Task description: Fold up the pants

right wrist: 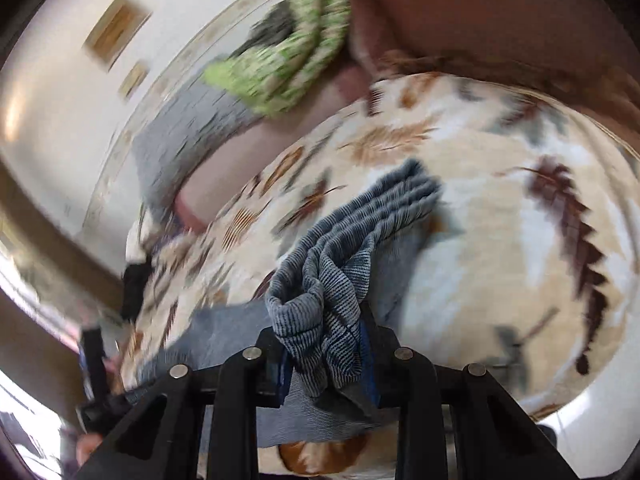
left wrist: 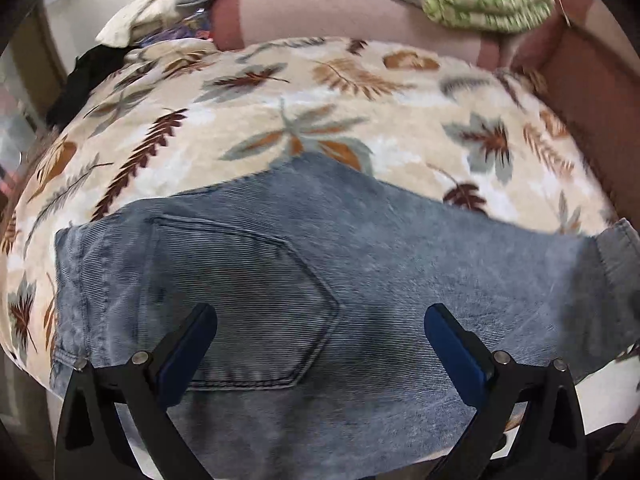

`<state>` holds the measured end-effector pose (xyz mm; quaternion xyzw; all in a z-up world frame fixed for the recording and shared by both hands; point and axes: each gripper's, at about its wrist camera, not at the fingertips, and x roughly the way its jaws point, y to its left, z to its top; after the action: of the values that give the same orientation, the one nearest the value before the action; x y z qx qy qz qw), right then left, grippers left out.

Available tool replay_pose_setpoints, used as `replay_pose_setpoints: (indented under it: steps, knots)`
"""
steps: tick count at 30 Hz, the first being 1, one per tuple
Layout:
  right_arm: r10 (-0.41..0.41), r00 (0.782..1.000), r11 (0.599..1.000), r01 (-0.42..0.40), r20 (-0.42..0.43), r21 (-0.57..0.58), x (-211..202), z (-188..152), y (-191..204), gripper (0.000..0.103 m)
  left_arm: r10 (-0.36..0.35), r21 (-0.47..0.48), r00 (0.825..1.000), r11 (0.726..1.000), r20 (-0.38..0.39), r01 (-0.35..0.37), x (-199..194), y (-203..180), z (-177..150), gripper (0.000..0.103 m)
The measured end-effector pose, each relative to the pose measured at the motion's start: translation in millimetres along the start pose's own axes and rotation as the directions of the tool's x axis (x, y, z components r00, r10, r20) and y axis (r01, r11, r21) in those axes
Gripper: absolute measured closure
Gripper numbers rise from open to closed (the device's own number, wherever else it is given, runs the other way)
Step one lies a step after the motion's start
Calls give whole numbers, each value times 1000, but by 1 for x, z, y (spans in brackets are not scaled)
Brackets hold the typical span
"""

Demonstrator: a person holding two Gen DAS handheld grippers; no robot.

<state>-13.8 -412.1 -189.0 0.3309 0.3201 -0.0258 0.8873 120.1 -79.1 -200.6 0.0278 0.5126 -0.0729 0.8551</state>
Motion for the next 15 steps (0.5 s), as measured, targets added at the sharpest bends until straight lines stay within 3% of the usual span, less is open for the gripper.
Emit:
replay_pose_setpoints:
  steps: [9, 12, 15]
  knots:
    - [54, 989, 985, -75, -138, -156, 39, -42, 95, 74, -25, -88, 999, 996, 45, 29, -23, 52, -5, 0]
    - [65, 969, 979, -108, -239, -172, 68, -68, 111, 70, -8, -117, 999, 993, 45, 13, -23, 68, -5, 0]
    - [-1, 925, 975, -83, -379, -207, 101, -101, 118, 58, 0, -129, 1000, 992, 26, 4, -17, 76, -8, 0]
